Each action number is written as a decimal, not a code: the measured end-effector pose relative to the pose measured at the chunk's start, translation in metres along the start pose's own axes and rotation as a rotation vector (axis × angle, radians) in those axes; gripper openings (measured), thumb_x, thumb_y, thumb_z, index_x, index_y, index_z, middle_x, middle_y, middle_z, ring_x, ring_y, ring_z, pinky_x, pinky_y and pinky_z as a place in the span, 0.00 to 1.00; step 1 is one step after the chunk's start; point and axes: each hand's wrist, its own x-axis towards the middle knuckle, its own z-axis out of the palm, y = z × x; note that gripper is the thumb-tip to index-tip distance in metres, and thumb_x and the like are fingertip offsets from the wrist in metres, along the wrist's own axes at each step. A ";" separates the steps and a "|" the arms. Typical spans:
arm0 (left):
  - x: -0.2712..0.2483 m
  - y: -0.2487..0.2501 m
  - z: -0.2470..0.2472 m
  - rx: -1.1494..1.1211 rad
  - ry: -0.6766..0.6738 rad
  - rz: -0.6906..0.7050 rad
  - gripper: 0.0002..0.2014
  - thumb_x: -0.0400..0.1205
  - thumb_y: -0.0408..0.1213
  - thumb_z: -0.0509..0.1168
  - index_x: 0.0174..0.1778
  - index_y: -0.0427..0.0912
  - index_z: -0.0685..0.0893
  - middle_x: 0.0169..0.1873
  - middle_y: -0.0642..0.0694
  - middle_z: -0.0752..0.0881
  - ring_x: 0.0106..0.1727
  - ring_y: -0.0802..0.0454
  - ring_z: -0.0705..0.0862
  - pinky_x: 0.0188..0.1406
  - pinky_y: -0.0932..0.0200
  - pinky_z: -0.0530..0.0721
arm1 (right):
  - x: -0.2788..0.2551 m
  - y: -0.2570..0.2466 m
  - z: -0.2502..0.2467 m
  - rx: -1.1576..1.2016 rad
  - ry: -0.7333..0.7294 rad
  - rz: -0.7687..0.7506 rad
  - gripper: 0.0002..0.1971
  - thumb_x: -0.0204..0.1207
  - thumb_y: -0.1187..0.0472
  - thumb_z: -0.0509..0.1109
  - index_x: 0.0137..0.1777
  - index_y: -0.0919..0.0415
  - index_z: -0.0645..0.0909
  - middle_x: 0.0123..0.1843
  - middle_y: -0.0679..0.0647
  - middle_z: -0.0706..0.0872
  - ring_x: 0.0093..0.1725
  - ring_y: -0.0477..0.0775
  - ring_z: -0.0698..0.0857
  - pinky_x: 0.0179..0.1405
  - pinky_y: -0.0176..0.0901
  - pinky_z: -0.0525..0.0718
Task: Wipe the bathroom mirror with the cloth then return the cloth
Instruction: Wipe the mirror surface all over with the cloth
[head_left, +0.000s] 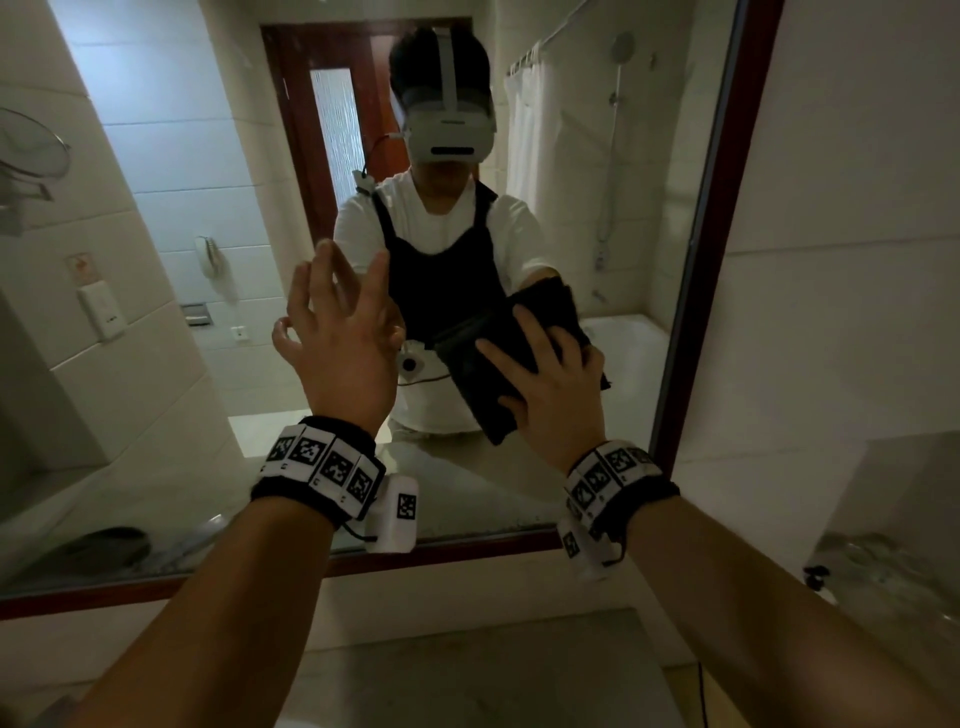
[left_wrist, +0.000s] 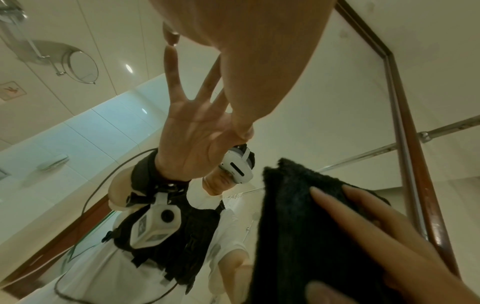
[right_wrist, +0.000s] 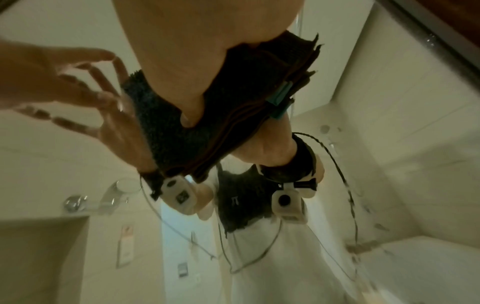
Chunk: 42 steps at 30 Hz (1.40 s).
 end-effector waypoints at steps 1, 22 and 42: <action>0.000 -0.001 0.000 0.015 -0.004 0.006 0.40 0.79 0.43 0.70 0.83 0.65 0.56 0.86 0.43 0.49 0.85 0.36 0.51 0.70 0.23 0.66 | 0.006 0.004 -0.004 0.010 0.011 0.047 0.37 0.71 0.45 0.73 0.81 0.34 0.65 0.87 0.54 0.59 0.72 0.66 0.67 0.62 0.66 0.72; -0.053 -0.012 0.030 -0.060 -0.043 -0.070 0.40 0.76 0.46 0.75 0.82 0.63 0.63 0.84 0.42 0.54 0.83 0.36 0.54 0.65 0.24 0.71 | 0.051 0.022 -0.030 0.030 0.129 0.293 0.39 0.73 0.43 0.72 0.83 0.36 0.60 0.87 0.59 0.55 0.76 0.70 0.63 0.65 0.70 0.72; -0.055 -0.012 0.044 -0.056 0.013 -0.089 0.38 0.77 0.50 0.70 0.82 0.64 0.62 0.85 0.39 0.54 0.84 0.37 0.54 0.68 0.24 0.66 | -0.097 0.030 0.056 0.003 0.008 0.251 0.35 0.75 0.46 0.74 0.81 0.38 0.66 0.86 0.57 0.58 0.74 0.68 0.68 0.62 0.67 0.73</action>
